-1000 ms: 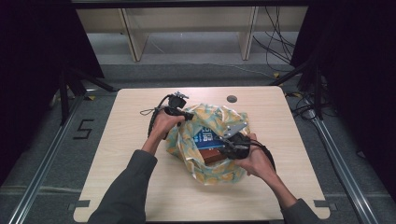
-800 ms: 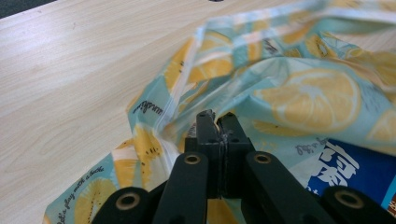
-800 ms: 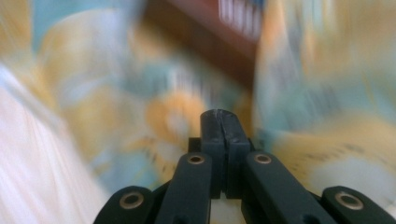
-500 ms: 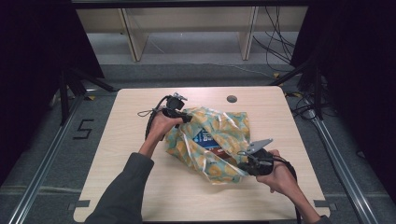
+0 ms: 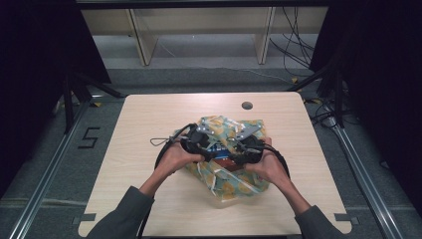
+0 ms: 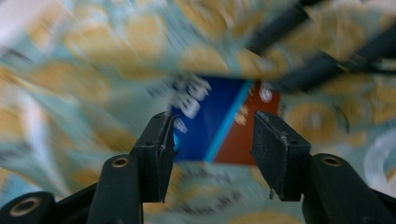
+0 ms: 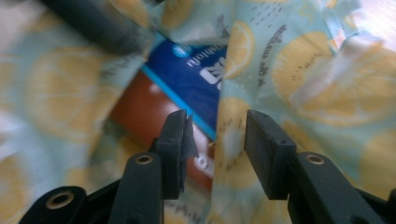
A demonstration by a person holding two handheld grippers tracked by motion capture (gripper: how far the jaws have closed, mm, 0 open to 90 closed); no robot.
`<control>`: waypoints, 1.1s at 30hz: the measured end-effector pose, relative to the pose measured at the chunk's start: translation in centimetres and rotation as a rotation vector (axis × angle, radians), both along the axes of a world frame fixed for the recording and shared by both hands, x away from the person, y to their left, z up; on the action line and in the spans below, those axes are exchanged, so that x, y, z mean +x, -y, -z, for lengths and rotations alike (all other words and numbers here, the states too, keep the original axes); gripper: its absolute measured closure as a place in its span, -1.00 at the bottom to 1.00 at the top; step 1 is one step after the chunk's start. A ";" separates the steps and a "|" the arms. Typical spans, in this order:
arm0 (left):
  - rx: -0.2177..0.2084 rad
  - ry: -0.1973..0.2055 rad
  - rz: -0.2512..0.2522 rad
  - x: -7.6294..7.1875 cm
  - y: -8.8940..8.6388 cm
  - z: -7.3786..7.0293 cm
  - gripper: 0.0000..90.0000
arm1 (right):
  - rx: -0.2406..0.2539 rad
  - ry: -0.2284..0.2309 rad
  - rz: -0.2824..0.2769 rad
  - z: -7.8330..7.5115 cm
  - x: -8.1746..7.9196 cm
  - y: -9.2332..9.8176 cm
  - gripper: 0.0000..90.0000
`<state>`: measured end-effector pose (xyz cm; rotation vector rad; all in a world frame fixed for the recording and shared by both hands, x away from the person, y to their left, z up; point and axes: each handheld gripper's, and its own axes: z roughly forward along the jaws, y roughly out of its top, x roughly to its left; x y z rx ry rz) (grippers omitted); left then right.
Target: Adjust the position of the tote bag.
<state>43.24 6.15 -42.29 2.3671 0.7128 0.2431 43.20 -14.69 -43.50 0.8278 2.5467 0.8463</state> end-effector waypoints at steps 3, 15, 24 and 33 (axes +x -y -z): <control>0.036 -0.011 0.051 -0.9 -0.9 0.7 0.24 | -0.040 0.017 0.015 0.6 0.8 -0.6 0.82; 0.195 -0.150 0.201 -5.3 -3.5 6.0 0.95 | -0.073 0.050 0.236 0.4 9.1 3.9 1.00; 0.038 0.012 0.143 -4.8 -2.9 0.5 0.48 | -0.018 -0.018 0.263 1.3 9.6 4.3 0.88; 0.061 0.117 -0.037 1.4 3.5 -1.4 -0.22 | 0.053 0.083 0.177 -2.8 5.5 4.5 0.59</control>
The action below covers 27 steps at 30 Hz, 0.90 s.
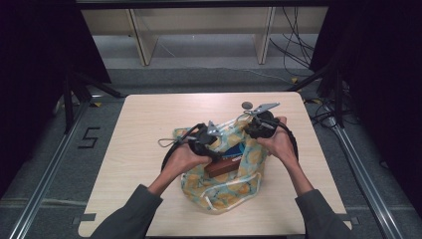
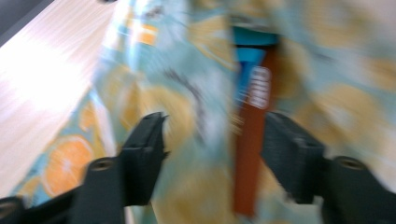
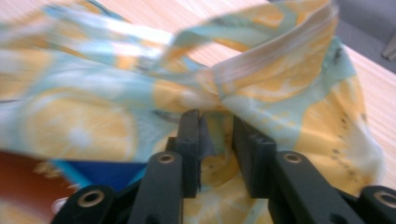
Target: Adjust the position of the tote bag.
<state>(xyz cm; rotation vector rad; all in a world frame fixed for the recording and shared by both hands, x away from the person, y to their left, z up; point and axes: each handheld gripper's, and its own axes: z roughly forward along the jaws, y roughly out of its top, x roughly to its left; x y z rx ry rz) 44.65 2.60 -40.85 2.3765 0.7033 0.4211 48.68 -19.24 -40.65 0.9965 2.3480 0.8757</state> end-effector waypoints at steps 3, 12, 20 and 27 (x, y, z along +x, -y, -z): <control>0.034 -0.019 0.004 1.5 1.6 1.0 -0.13 | 0.039 -0.023 -0.021 -0.6 -0.7 0.3 0.55; -0.012 -0.032 -0.037 6.1 1.1 1.7 0.91 | 0.054 -0.070 -0.168 0.6 -4.2 -0.9 0.70; -0.065 -0.042 -0.107 8.5 -0.5 1.4 0.91 | -0.156 -0.147 -0.125 3.1 -5.5 -2.9 0.91; -0.099 -0.060 -0.178 10.3 -2.4 2.5 0.91 | -0.219 -0.167 0.001 3.7 -4.6 1.5 1.00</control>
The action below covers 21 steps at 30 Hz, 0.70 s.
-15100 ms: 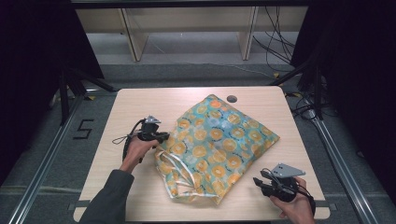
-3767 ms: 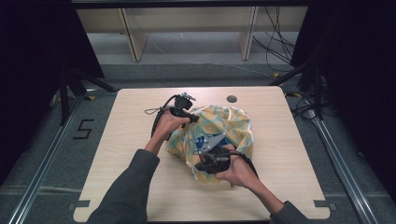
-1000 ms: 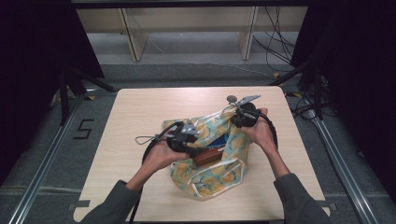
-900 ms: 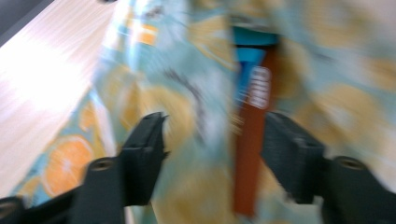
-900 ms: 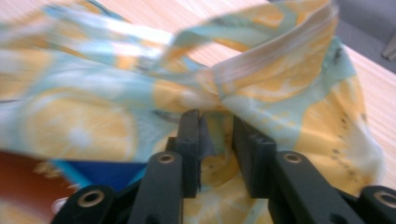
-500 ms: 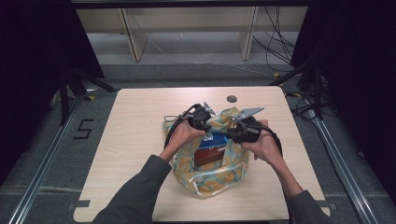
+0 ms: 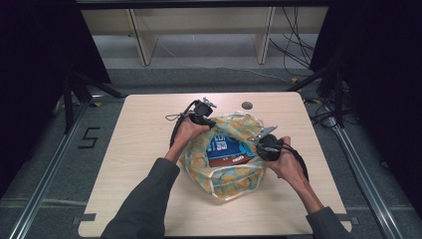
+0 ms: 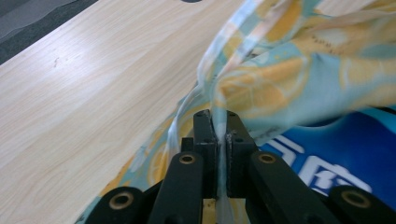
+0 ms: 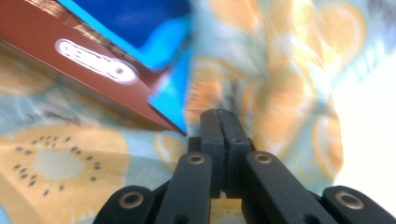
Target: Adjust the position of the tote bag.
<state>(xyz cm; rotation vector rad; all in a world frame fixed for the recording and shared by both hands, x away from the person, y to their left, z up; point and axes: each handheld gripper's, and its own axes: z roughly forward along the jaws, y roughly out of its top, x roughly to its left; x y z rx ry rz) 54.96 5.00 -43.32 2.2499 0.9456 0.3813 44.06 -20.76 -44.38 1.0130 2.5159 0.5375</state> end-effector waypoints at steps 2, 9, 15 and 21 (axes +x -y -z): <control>0.009 -0.020 -0.009 0.4 -0.4 0.5 0.89 | -0.009 -0.027 0.029 0.6 0.1 0.5 1.00; 0.020 -0.009 -0.014 0.4 -0.2 1.0 0.81 | -0.030 -0.057 0.030 1.6 0.6 1.5 1.00; -0.028 0.049 0.019 -2.0 -0.3 -1.9 0.33 | 0.127 0.039 -0.011 -1.4 -0.2 1.3 0.91; -0.060 0.071 0.043 -4.5 -1.3 -4.0 0.21 | 0.204 0.096 -0.099 -2.5 -0.4 0.1 0.83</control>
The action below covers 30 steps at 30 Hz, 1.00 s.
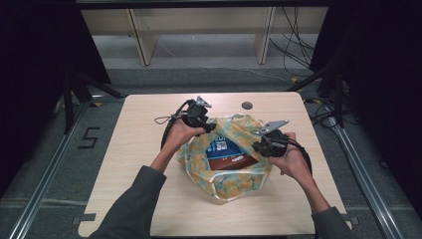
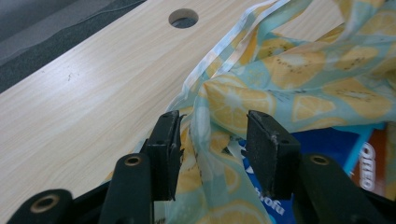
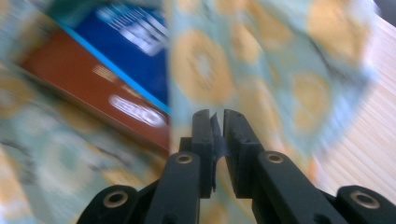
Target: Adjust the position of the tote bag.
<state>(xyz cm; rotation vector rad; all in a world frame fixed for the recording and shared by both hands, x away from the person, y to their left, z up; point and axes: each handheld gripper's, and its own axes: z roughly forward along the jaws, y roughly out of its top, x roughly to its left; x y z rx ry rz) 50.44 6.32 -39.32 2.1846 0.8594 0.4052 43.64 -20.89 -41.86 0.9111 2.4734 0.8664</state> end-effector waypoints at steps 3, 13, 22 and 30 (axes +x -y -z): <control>-0.032 -0.012 0.029 -1.2 -0.8 -0.1 0.28 | 0.008 -0.020 -0.067 -0.1 -0.3 -0.9 0.82; 0.049 -0.087 0.155 -3.9 -1.3 3.5 0.70 | -0.069 -0.001 -0.023 2.0 2.2 -4.1 0.93; 0.105 -0.094 0.071 -2.7 -4.2 5.3 0.82 | 0.066 -0.049 0.183 2.7 7.8 -0.5 0.99; 0.034 -0.014 0.068 -4.6 -4.1 3.7 0.73 | 0.125 -0.081 0.134 2.0 6.2 -0.4 0.89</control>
